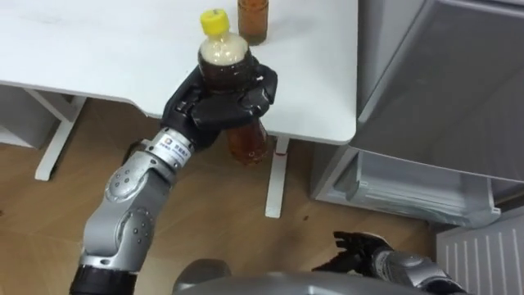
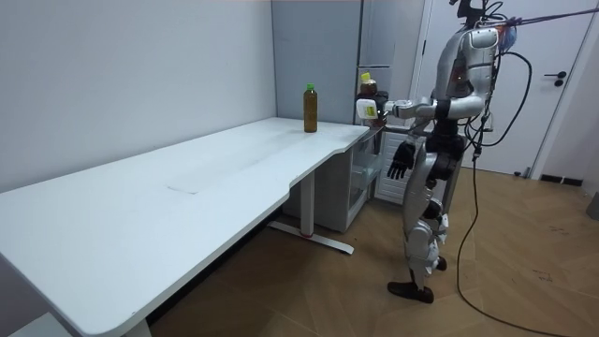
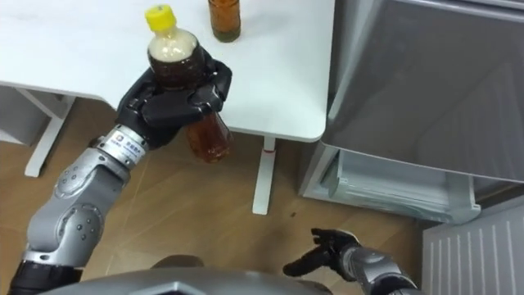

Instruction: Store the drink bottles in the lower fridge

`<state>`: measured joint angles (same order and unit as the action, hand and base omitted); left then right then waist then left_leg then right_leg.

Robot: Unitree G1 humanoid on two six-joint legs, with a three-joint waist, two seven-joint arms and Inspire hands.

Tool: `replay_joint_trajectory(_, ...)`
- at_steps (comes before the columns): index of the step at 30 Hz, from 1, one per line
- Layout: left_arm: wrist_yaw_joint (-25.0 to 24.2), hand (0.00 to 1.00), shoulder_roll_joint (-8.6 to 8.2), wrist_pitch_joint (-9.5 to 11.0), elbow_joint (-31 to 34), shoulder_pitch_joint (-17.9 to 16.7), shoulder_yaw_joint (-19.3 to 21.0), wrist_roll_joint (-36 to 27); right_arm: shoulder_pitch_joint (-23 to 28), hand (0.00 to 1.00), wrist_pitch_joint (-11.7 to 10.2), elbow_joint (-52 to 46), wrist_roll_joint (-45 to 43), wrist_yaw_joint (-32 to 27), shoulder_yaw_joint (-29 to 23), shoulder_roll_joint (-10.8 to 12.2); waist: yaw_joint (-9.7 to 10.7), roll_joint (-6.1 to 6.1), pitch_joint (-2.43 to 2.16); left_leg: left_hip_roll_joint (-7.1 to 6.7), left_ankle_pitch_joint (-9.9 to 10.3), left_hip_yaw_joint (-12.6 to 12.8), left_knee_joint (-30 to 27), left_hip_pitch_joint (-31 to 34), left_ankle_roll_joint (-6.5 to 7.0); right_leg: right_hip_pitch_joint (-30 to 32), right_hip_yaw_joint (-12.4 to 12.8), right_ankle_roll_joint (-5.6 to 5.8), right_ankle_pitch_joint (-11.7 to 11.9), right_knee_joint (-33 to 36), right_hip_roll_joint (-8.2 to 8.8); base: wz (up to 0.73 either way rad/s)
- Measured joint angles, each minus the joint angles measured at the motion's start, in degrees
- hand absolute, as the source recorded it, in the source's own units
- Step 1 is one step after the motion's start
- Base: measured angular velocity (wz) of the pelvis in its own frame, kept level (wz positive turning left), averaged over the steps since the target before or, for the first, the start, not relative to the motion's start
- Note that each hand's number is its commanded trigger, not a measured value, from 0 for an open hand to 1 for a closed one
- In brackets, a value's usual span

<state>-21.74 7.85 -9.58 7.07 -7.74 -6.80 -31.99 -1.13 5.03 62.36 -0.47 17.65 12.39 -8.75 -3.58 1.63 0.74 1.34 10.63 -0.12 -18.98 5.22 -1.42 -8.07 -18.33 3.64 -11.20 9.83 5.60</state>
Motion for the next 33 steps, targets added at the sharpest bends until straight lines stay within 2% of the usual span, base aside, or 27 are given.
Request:
replay_joint_trajectory(4,-1.4,1.00,0.39,0.0,-1.6,-0.2,-0.2,0.2,1.4,0.00,0.2,-6.3,0.1,3.8,1.6,0.0,-1.3,0.27,0.05,0.08,0.0,0.2,-0.1,0.2,0.05,1.0,0.2,0.09,-0.2,0.9,0.16,-0.04)
replay_joint_trajectory(8,-1.5,1.00,1.22,0.1,-1.8,-2.2,-0.2,0.3,2.6,0.00,0.0,-13.6,0.2,8.1,2.0,0.7,-1.8,1.37,-0.54,0.00,0.0,0.9,-0.3,0.0,0.21,1.1,0.9,0.19,-0.8,1.0,0.37,-0.05)
replay_joint_trajectory(10,-1.6,1.00,1.28,1.0,-3.9,-2.2,-0.2,0.3,2.7,0.00,0.0,-16.6,0.3,10.0,2.3,0.7,-2.4,1.51,-0.60,0.00,0.1,1.0,-0.4,-0.1,0.23,1.0,1.0,0.17,-0.8,1.1,0.38,0.00)
replay_joint_trajectory(13,-1.6,1.00,1.54,1.3,-8.1,-2.2,-0.2,0.6,2.9,0.00,-0.2,-21.7,0.5,12.3,3.1,0.7,-2.5,1.50,-0.47,0.04,0.1,1.1,-0.9,-0.1,0.28,1.1,0.8,0.04,-0.9,2.0,0.52,0.02)
replay_joint_trajectory(14,-1.6,1.00,1.56,1.3,-8.9,-2.2,-0.1,1.8,3.0,0.00,-0.1,-23.4,0.5,13.3,3.3,0.7,-2.6,1.31,-0.27,0.05,0.2,1.0,-0.9,0.2,0.32,1.2,0.7,0.04,-0.9,2.0,0.50,0.05)
replay_joint_trajectory(16,-1.6,1.00,1.59,1.3,-9.0,-2.2,-0.3,3.5,3.9,0.00,0.0,-27.3,0.5,15.0,3.4,0.6,-2.7,1.01,0.07,0.04,0.3,0.9,-1.0,0.9,0.38,1.8,0.7,0.04,-1.0,2.0,0.53,0.02)
replay_joint_trajectory(19,-1.6,1.00,1.37,1.5,-8.9,-2.2,-0.2,3.5,5.4,0.00,0.0,-33.6,0.5,18.1,4.5,0.6,-2.9,0.87,0.16,0.03,0.3,0.9,-1.8,2.2,0.49,2.8,0.7,0.04,-1.1,2.0,0.53,0.01)
replay_joint_trajectory(21,-1.6,1.00,1.48,2.7,-8.9,-2.2,-0.4,4.0,5.7,0.00,-0.3,-36.6,1.5,19.4,5.4,0.7,-2.8,0.47,0.41,0.01,0.4,1.1,-2.1,2.1,0.59,2.3,0.8,0.07,-1.0,2.0,0.53,0.00)
replay_joint_trajectory(25,-1.5,1.00,1.36,5.9,-8.9,-2.2,-1.2,4.8,5.6,0.00,-1.5,-37.9,3.3,20.2,5.5,0.8,-2.8,0.21,0.51,0.01,0.5,1.3,-1.6,1.4,0.60,2.0,0.9,0.09,-1.0,2.3,0.63,0.00)
replay_joint_trajectory(28,-1.4,1.00,1.31,7.5,-9.0,-2.2,-2.8,5.3,5.1,0.00,-1.5,-38.5,4.9,21.1,5.6,1.1,-2.5,0.07,0.57,-0.05,0.5,1.4,-0.6,0.9,0.61,2.1,0.9,0.11,-1.0,2.8,0.80,0.00)
replay_joint_trajectory(33,-1.4,1.00,1.33,7.9,-9.4,-2.2,-5.9,7.2,4.3,0.00,-2.3,-39.4,8.2,22.0,6.5,1.4,-2.3,0.20,0.63,-0.07,0.4,1.3,-0.7,1.1,0.61,2.2,1.0,0.11,-1.0,2.8,0.78,0.00)
